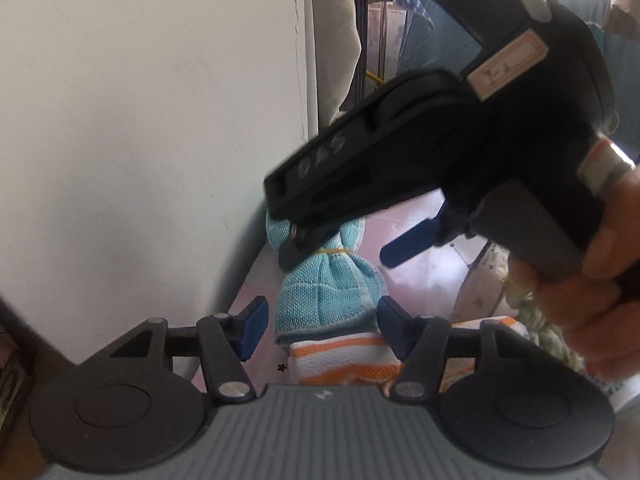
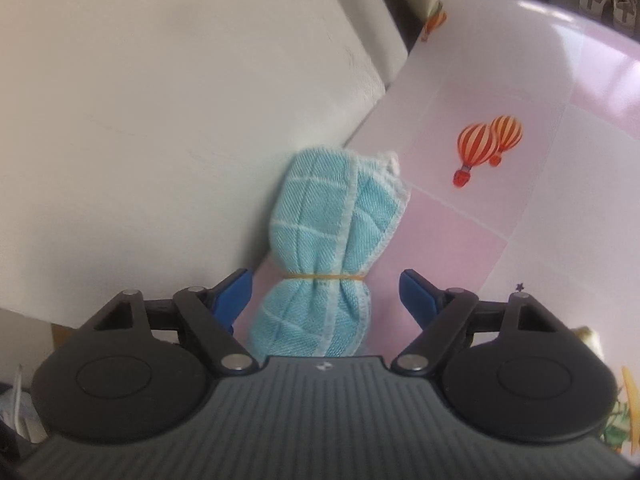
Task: Organize soft objects
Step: 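Reach the right tool to the blue tied towel and grasp it, then lift the blue towel with the right tool and carry it into the box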
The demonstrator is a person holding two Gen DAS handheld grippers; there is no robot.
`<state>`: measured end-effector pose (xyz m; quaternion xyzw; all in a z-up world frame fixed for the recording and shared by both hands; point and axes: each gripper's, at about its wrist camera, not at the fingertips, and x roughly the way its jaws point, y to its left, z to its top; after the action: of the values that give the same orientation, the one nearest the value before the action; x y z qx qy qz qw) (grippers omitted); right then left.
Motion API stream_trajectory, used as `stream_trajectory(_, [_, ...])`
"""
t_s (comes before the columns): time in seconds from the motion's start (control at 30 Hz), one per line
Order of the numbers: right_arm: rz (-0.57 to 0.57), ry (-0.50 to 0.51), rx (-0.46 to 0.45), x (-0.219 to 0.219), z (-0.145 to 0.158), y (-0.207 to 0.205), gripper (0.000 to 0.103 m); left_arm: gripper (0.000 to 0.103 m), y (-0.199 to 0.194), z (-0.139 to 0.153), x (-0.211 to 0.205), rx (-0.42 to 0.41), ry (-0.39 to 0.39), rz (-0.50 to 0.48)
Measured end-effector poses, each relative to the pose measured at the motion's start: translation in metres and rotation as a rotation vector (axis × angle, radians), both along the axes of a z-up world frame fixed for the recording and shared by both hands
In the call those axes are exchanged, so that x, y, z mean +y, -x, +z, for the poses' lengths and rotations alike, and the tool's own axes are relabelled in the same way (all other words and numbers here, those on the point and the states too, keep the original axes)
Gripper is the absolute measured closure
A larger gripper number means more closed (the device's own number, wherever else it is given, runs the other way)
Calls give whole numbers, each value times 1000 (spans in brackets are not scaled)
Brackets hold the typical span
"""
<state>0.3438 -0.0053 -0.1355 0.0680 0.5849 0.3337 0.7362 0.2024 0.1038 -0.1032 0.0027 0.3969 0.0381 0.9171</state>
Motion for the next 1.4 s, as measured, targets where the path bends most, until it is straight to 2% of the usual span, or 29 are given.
stream_trajectory(0.1, [33,7,-31,4,1,5,29,42,-4,-5,-3,27,-5,1])
stream_trajectory(0.13, [35,6,-34,5,1,7,34,42,-5,-7,-4,34,-6,2])
stream_trajectory(0.17, [39,-1,-30,5,1,7,44,42,-7,-9,-3,38,-5,6])
stream_trajectory(0.2, [39,-2,-30,5,1,8,48,44,-8,-10,-3,38,-1,11])
stream_trajectory(0.27, [34,9,-45,3,2,10,60,52,-9,-10,-3,36,11,18])
stream_trajectory(0.33, [14,-8,-34,-1,2,11,67,70,-9,-9,-4,37,5,22])
stream_trajectory(0.43, [-25,-59,-29,-12,9,13,74,76,-5,-2,-6,26,-25,26])
stream_trajectory(0.67, [-59,-141,-101,-33,59,33,75,76,22,43,-14,-70,-52,9])
stream_trajectory(0.93, [-115,-242,-180,-90,129,84,75,76,95,111,-42,-194,-48,-67])
stream_trajectory(1.17, [-255,-297,-201,-186,153,158,75,76,161,147,-99,-226,-19,-241])
stream_trajectory(1.27, [-339,-300,-220,-237,158,195,75,76,179,155,-148,-234,-13,-349])
stream_trajectory(1.4, [-468,-288,-246,-316,165,242,75,76,196,151,-206,-246,-7,-510])
